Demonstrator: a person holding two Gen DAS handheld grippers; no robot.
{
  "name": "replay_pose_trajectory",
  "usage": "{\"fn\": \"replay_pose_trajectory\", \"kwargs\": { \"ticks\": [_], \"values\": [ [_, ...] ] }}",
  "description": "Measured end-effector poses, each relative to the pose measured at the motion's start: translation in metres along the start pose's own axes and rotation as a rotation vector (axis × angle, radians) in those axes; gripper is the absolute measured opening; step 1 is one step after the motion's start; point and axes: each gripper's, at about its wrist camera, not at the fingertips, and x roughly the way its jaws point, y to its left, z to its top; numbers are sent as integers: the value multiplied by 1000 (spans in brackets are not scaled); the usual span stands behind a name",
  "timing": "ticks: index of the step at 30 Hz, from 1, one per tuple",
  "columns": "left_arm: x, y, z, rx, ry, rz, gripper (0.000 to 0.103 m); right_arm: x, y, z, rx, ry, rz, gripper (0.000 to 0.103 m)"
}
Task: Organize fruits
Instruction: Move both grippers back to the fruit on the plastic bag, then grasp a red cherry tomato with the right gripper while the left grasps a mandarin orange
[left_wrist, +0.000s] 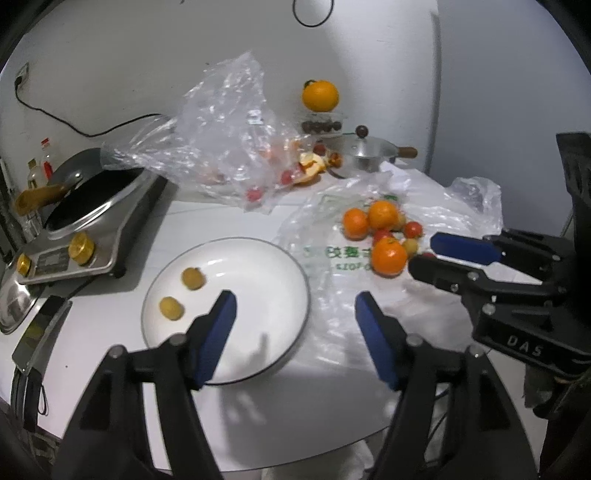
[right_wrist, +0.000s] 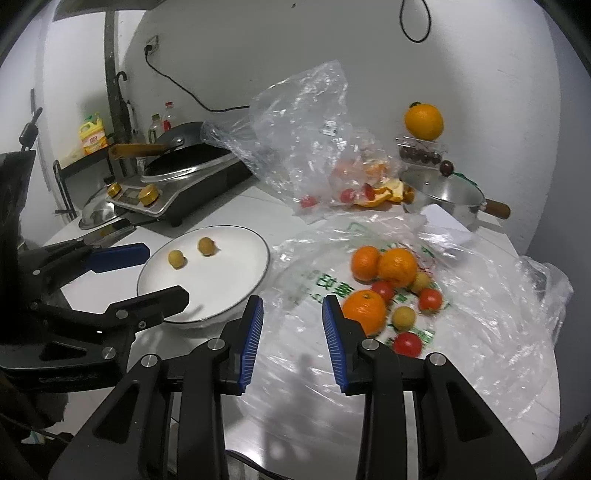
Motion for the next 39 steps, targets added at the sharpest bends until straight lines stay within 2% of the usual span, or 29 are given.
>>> {"fn": "replay_pose_trajectory", "kwargs": {
  "ticks": [18,39],
  "values": [
    [34,-55,12,49,62,-36,68,-11,-65,-28,70,23,-43,35],
    [87,-63,25,41,123,-48,68,43,-97,-29,83,126,-12,35]
  ]
}}
